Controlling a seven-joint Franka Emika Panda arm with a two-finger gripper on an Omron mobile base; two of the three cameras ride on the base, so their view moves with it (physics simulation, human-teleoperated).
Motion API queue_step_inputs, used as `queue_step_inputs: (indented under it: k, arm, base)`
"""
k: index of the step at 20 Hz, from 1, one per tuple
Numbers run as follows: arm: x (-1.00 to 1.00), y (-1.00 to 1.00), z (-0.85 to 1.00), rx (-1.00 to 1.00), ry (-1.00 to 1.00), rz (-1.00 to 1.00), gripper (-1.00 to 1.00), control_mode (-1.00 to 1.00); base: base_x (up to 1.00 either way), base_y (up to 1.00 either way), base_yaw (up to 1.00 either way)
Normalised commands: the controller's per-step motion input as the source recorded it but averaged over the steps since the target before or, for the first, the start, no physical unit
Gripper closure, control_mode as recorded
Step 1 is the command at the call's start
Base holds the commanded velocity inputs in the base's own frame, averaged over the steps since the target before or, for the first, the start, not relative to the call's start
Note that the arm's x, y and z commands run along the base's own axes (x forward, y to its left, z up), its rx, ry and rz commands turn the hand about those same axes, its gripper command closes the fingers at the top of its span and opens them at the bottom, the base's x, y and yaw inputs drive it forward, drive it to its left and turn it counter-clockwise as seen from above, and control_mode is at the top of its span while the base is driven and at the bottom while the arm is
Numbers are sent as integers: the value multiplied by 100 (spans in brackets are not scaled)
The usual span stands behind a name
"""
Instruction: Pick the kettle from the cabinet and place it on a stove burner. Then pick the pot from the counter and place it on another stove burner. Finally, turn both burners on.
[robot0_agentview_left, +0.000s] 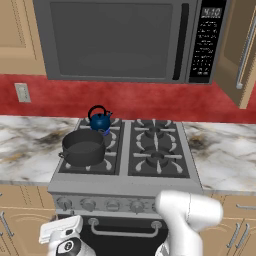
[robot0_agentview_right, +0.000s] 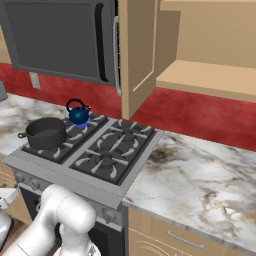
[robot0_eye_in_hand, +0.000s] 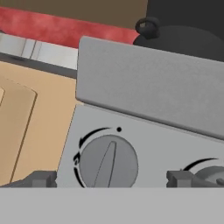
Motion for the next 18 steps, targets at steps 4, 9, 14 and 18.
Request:
queue_step_inputs:
  k: [4, 9, 14, 18]
  arm:
    - [0, 0, 0, 0, 0, -5, -100, -100]
    - [1, 0, 0, 0, 0, -7, -100, -100]
    - [8, 0, 0, 0, 0, -4, -100, -100]
    - [3, 0, 0, 1, -1, -4, -100, -100]
  base:
    - [0, 0, 0]
    - [0, 0, 0]
    - [0, 0, 0]
    - [0, 0, 0]
